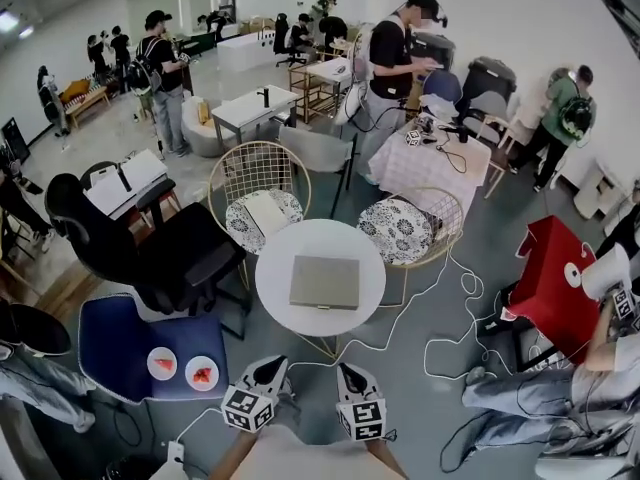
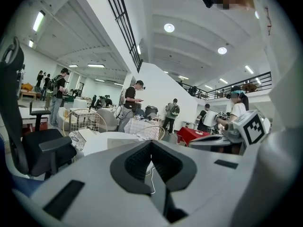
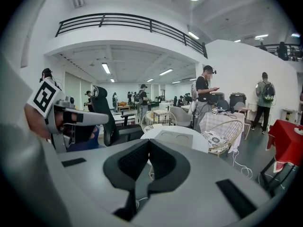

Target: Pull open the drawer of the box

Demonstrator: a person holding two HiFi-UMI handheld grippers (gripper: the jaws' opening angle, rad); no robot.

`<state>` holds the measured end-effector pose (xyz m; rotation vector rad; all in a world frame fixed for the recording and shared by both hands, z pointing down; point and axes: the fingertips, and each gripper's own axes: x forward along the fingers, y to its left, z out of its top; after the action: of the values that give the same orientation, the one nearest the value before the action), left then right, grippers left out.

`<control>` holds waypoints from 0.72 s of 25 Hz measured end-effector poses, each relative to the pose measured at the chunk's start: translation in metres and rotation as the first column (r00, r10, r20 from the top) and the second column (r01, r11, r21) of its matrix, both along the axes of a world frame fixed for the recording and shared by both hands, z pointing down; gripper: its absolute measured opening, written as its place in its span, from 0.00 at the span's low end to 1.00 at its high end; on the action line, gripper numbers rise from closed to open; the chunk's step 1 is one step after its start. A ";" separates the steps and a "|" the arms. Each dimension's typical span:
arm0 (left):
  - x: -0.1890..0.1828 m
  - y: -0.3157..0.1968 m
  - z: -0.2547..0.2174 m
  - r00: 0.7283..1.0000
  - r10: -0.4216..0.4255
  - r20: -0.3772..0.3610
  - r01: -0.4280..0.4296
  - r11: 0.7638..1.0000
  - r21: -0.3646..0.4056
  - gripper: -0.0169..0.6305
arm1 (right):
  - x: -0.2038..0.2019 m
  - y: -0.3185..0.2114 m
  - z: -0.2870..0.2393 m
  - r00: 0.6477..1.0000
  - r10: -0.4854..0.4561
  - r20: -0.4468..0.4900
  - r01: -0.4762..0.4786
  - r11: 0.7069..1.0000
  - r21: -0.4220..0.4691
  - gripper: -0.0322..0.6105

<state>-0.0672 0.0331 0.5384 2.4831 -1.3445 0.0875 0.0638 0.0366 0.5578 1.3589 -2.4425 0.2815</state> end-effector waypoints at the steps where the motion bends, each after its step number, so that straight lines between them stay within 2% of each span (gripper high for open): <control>1: -0.004 -0.011 -0.002 1.000 0.005 0.001 -0.005 1.000 -0.003 0.04 | -0.004 -0.010 -0.002 1.000 0.004 0.000 -0.004 1.000 -0.004 0.07; 10: -0.037 -0.118 -0.027 0.997 0.071 0.011 -0.071 0.998 0.000 0.04 | -0.043 -0.115 -0.028 0.999 0.049 -0.006 -0.049 0.999 -0.007 0.07; 18: -0.070 -0.167 -0.025 0.996 0.091 0.003 -0.091 0.996 -0.006 0.04 | -0.080 -0.167 -0.032 0.998 0.055 -0.024 -0.055 0.998 -0.001 0.07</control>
<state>-0.1367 -0.1337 0.5137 2.5402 -1.2302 0.1164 -0.0157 -0.1307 0.5262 1.4222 -2.3876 0.2787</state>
